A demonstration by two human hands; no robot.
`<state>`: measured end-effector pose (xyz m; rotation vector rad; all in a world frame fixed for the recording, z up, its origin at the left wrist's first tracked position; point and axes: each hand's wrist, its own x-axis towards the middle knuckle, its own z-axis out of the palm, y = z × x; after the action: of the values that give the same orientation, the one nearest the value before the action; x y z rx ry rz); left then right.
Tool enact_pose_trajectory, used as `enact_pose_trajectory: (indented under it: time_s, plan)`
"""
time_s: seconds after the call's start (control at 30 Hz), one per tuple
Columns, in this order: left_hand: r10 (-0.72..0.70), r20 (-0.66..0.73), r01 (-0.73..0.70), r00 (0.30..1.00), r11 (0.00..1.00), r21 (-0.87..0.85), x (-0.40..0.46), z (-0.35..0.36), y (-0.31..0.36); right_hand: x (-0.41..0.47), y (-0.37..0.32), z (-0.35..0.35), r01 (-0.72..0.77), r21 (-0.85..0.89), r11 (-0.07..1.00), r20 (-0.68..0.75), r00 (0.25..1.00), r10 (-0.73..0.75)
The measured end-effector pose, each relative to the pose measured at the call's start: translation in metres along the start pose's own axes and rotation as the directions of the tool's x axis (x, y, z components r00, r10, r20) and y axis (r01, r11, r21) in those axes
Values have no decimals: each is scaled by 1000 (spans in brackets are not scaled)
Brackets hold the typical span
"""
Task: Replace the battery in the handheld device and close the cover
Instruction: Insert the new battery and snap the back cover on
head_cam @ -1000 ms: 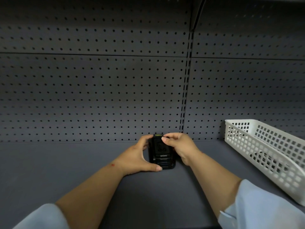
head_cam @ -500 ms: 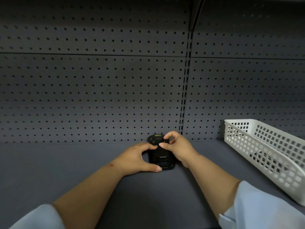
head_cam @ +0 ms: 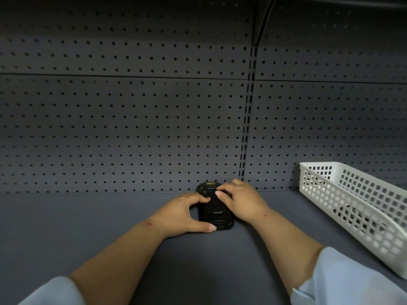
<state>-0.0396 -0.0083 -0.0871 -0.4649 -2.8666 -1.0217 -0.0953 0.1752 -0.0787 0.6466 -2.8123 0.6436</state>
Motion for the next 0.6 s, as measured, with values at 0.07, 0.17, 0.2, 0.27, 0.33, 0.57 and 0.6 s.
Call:
enact_pose_trajectory:
  time_s: [0.07,0.17,0.2,0.27,0.33,0.57,0.6]
  plan:
    - [5,-5,-4,1000,1000,7,0,0,1,-1,-3,-2,33,-102,994,-22,999,-36]
    - [11,-10,-11,1000,1000,18,-1,1,1,0,-6,-3,71,-237,969,-55,995,-86]
    - [13,-12,-12,1000,1000,20,-1,1,1,0,-6,-3,76,-258,963,-58,994,-94]
    - [9,-12,-9,1000,1000,21,-1,1,0,1,-7,-4,77,-275,959,-52,994,-95]
    - [4,-12,-4,1000,1000,20,-1,2,-1,0,-7,-6,81,-287,955,-44,994,-97]
    - [11,-15,-10,1000,999,46,0,1,0,4,-6,-8,115,-323,939,0,993,-122]
    - [12,-15,-11,1000,999,47,0,1,1,5,-6,-8,115,-327,938,9,993,-118]
